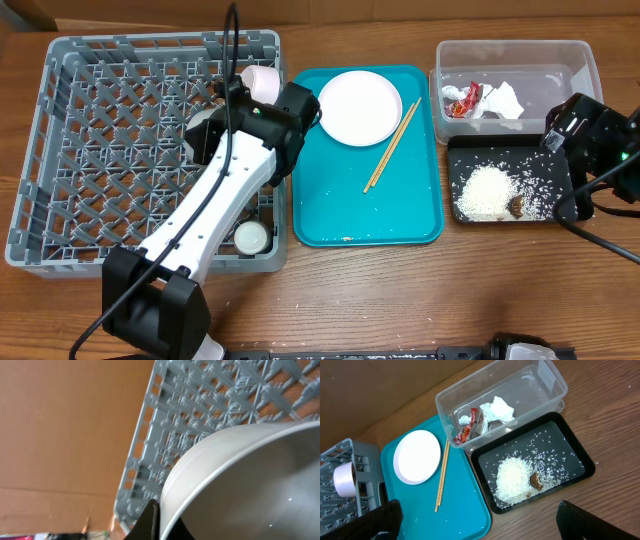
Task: Sort waste into correct bins and load items into the dishwasher
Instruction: 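Carry the white bowl into the rack and release it with the left gripper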
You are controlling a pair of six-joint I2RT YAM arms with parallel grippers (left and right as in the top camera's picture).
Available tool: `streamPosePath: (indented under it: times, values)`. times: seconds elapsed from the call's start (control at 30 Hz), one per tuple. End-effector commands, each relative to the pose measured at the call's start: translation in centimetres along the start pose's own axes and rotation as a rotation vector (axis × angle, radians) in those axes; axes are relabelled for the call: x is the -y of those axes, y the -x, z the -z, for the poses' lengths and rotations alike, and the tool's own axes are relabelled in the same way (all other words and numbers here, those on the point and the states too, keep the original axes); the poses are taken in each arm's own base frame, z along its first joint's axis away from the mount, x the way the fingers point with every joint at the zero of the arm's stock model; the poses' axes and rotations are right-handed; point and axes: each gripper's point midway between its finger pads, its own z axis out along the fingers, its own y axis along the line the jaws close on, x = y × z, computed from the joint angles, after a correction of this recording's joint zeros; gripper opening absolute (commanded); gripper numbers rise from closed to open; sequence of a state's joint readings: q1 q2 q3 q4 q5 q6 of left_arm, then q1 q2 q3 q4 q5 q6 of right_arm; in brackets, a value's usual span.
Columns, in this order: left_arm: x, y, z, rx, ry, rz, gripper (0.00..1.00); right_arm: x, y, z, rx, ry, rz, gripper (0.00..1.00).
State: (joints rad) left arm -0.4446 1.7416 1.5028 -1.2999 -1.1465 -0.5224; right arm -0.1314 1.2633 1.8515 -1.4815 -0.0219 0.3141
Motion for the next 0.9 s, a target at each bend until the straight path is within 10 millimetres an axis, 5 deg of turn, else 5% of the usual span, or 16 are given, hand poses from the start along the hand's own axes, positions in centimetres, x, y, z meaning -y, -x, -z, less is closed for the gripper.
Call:
streamPosePath:
  times: [0.0,0.3,0.87]
  values:
    - [-0.1,0.8,-0.4,0.069,0.073,-0.012,0.04,0.1,0.5,0.5,0.026,0.000,-0.003,1.00]
    - [0.9,2.5,-1.3,0.154,0.151,-0.012,0.04,0.1,0.5,0.5,0.026,-0.001,-0.004,1.00]
    - [4.0,2.0,-3.1,0.147,0.286,-0.136,0.04,0.1,0.5,0.5,0.026,-0.001,-0.003,1.00]
